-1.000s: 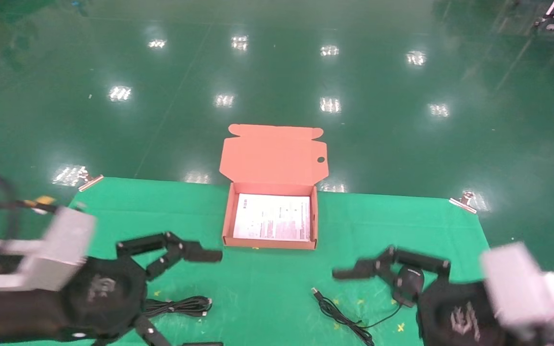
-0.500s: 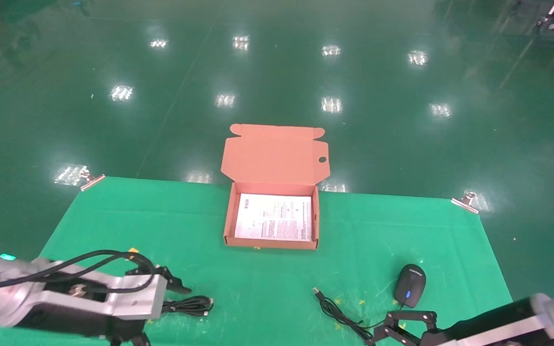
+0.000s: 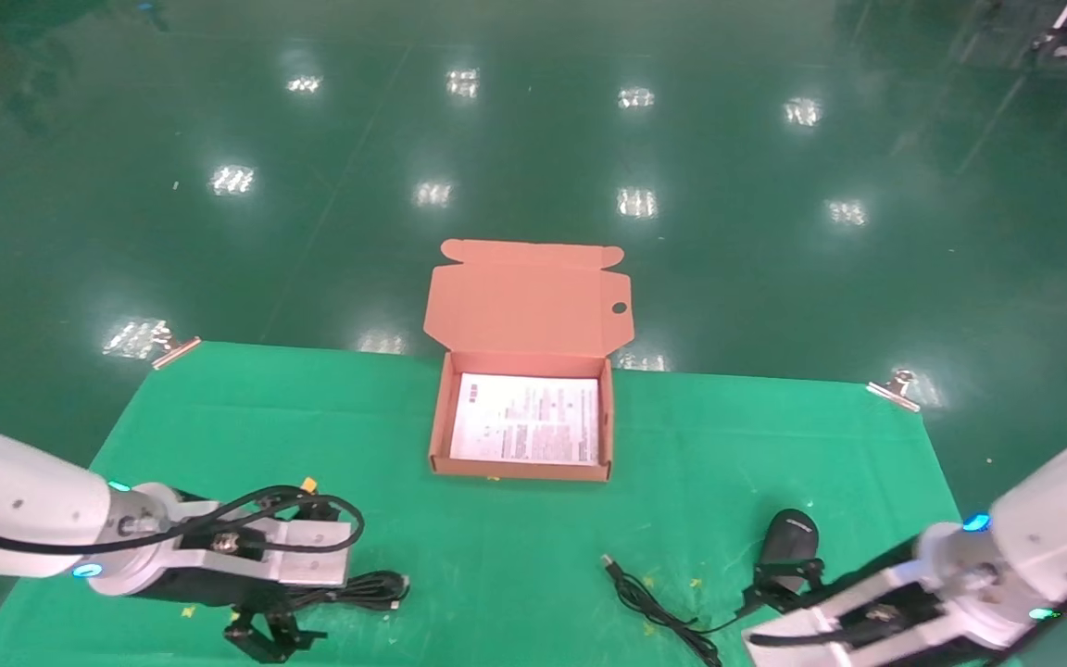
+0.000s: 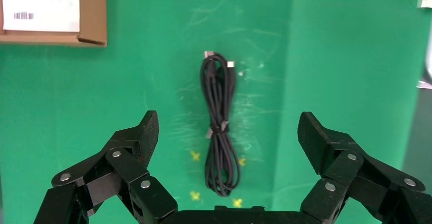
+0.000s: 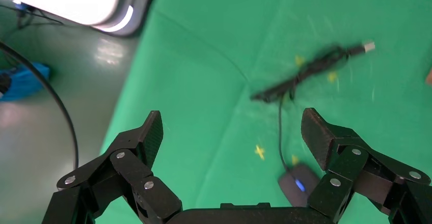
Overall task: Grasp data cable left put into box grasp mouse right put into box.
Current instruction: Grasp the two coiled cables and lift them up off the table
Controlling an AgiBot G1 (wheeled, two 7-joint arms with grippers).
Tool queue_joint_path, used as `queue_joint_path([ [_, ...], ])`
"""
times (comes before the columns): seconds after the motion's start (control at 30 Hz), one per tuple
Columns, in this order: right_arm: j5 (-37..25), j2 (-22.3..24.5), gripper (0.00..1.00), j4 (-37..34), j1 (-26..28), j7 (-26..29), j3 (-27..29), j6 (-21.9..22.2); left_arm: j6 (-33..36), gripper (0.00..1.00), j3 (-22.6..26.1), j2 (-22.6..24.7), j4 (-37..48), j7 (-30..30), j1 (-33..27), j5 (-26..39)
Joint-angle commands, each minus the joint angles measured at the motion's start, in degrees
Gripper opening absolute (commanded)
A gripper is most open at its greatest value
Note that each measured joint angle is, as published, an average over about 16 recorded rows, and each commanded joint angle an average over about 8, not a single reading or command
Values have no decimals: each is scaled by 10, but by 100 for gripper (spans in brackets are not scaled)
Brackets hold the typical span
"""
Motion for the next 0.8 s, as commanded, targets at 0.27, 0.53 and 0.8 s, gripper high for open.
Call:
queue_joint_path([
  [0.27, -64, -36, 100, -29, -25, 65, -17, 62, -28, 100, 18, 32, 27, -56, 13, 68],
  [0.53, -99, -81, 100, -96, -45, 100, -27, 104, -47, 100, 19, 61, 113, -70, 15, 75],
  [0.8, -105, -125, 100, -173, -59, 102, -31, 133, -92, 100, 19, 92, 215, -45, 12, 81],
])
